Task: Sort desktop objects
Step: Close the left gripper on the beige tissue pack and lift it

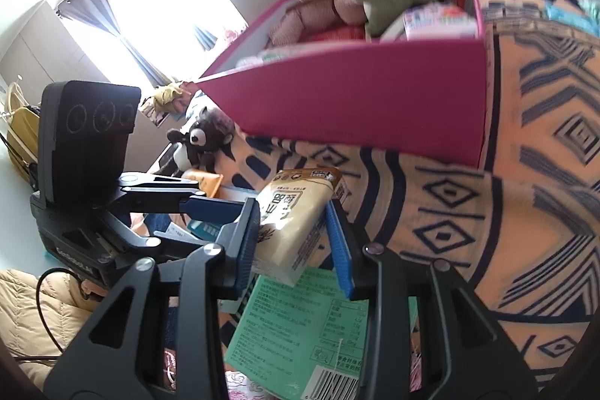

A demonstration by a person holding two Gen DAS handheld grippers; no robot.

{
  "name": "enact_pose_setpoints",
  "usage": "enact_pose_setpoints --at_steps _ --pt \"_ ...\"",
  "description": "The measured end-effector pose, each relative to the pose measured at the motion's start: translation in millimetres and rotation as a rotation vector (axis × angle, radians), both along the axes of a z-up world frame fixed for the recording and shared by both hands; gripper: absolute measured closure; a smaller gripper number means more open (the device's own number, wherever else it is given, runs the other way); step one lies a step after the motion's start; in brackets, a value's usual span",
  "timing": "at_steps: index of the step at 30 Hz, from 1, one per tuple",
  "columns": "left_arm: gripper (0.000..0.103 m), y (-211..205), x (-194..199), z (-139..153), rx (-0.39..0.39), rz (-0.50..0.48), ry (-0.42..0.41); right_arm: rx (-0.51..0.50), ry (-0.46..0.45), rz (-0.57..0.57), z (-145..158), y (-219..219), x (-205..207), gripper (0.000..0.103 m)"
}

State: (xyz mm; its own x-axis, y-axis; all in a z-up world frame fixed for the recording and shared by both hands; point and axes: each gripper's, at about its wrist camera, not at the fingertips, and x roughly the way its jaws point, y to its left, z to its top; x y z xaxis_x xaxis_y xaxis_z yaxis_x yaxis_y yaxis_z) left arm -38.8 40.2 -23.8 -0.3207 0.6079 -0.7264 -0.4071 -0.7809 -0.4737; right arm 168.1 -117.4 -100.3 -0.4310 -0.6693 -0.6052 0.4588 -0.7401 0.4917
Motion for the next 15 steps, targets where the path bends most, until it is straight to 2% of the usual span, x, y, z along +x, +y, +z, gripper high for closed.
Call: enact_pose_setpoints --at_steps 6,9,10,15 --pt "0.054 4 3 21 -0.036 -0.011 0.076 -0.011 0.064 -0.023 21 8 3 0.064" --pt "0.054 5 3 29 -0.052 -0.018 0.103 -0.018 0.086 -0.034 31 15 3 0.064" --pt "0.054 4 3 31 -0.055 -0.02 0.11 -0.019 0.092 -0.036 37 31 0 0.064" --pt "0.054 10 0 44 -0.074 -0.028 0.144 -0.032 0.117 -0.05 49 38 0 0.064"
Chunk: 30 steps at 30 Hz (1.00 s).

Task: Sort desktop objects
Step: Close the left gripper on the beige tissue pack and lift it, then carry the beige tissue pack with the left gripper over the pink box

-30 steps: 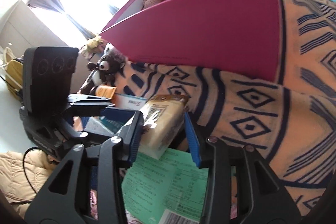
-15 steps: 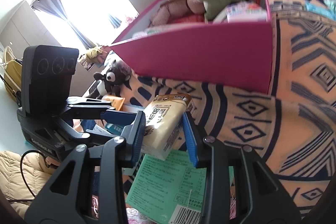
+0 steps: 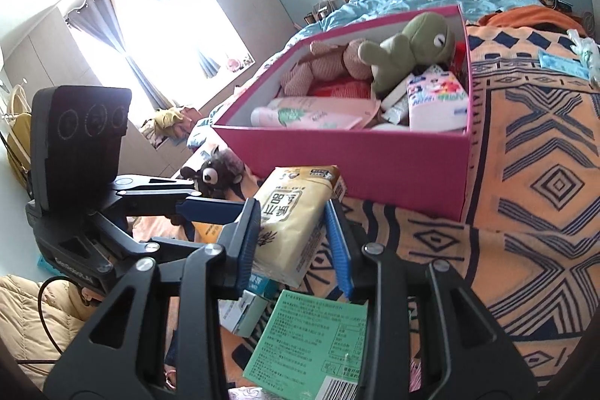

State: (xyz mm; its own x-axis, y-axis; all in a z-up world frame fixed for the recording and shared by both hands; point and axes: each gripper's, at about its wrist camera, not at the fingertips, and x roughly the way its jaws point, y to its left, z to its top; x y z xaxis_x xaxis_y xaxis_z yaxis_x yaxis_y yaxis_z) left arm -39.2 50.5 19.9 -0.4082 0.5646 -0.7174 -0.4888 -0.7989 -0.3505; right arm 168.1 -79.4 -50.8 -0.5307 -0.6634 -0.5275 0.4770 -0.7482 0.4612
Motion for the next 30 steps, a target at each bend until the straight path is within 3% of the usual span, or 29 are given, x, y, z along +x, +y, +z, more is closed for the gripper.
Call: enact_pose_setpoints --at_steps 20,30 --pt "0.056 0 -12 25 -0.046 0.002 0.088 -0.01 0.07 -0.028 21 3 -16 0.066" --pt "0.062 -3 -20 38 -0.063 0.007 0.135 -0.004 0.09 -0.035 31 2 -29 0.065"
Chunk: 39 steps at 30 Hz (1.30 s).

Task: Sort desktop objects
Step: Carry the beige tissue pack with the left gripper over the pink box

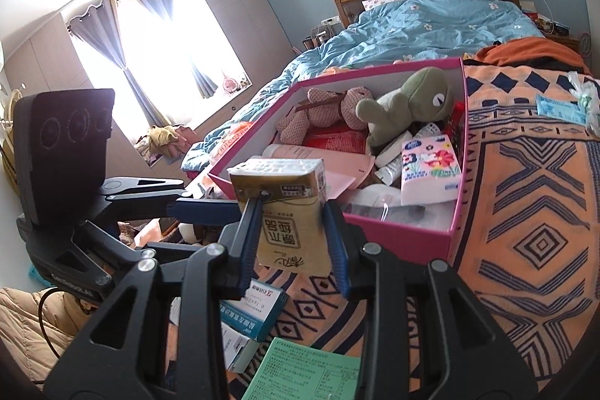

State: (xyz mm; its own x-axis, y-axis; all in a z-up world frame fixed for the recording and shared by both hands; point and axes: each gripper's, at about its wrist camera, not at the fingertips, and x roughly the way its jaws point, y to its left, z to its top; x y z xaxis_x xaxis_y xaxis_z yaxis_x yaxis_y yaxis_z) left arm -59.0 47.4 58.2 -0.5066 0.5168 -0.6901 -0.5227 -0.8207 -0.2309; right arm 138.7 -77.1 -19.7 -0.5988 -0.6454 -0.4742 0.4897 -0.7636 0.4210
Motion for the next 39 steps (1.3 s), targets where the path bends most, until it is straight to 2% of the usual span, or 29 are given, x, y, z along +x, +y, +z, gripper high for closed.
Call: enact_pose_setpoints --at_steps 4,10,29,39 --pt "0.063 -3 -9 1 0.016 0.002 -0.011 0.003 0.007 -0.002 4 0 -5 0.065" --pt "0.07 -5 -16 2 0.012 0.014 -0.013 0.006 0.004 -0.001 6 1 -13 0.065" --pt "0.07 -12 -41 7 0.048 0.035 -0.047 -0.014 -0.002 -0.005 16 5 -36 0.065" --pt "0.07 -14 -58 -1 0.054 0.067 -0.083 -0.025 0.002 0.002 20 4 -44 0.065"
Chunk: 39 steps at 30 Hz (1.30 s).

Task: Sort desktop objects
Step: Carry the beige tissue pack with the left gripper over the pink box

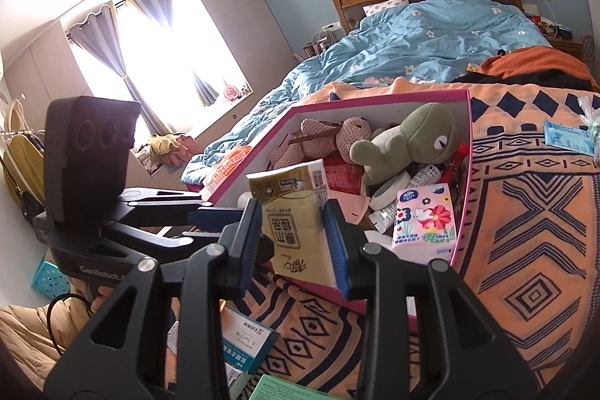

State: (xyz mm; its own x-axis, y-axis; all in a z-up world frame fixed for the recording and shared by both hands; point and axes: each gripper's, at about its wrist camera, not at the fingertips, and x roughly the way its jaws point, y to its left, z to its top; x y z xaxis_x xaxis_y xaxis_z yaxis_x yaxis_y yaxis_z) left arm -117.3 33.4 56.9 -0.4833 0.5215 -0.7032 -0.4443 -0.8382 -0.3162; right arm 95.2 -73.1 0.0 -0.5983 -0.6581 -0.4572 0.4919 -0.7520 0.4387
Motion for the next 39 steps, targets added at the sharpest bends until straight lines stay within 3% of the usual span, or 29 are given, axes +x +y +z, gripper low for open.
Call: enact_pose_setpoints --at_steps 39 --pt "0.07 5 -20 -20 -0.037 0.023 -0.039 0.002 -0.062 -0.025 -24 4 -22 0.065"
